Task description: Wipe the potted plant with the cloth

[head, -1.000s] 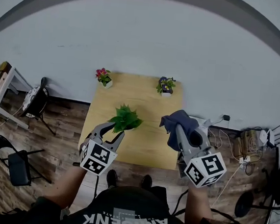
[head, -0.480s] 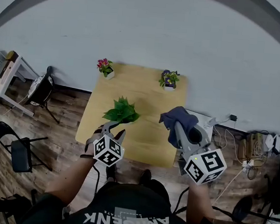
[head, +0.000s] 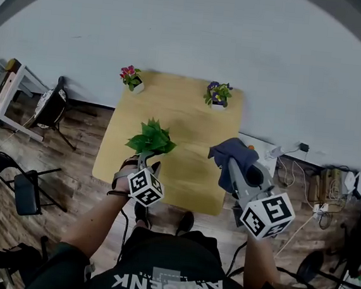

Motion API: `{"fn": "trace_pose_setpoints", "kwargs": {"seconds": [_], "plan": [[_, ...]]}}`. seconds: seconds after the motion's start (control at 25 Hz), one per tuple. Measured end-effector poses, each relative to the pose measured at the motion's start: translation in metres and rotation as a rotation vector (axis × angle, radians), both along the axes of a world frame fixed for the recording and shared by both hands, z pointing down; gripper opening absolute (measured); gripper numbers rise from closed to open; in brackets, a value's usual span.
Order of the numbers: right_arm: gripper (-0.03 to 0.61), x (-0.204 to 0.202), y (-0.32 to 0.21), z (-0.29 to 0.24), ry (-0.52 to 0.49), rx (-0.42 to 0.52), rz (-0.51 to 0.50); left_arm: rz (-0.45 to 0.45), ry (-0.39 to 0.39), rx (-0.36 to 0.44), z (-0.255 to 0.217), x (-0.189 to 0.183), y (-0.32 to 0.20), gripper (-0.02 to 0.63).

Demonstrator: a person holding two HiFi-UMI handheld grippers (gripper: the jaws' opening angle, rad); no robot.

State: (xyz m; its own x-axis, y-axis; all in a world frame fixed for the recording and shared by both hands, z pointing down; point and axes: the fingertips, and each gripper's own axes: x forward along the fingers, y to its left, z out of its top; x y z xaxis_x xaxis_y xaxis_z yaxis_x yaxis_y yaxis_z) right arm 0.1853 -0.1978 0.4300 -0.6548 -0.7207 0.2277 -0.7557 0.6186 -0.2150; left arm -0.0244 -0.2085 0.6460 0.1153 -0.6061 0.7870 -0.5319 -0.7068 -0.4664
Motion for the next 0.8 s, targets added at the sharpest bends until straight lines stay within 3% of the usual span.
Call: {"fn": "trace_pose_setpoints", "kwargs": {"seconds": [0.28, 0.8], "plan": [[0.044, 0.005, -0.007, 0.011, 0.018, -0.016, -0.008, 0.060, -0.129, -0.010, 0.023, -0.001, -0.012, 0.110], [0.043, 0.007, -0.011, 0.023, 0.020, -0.033, -0.009, 0.093, -0.184, -0.102, 0.047, -0.002, -0.022, 0.104]]}}
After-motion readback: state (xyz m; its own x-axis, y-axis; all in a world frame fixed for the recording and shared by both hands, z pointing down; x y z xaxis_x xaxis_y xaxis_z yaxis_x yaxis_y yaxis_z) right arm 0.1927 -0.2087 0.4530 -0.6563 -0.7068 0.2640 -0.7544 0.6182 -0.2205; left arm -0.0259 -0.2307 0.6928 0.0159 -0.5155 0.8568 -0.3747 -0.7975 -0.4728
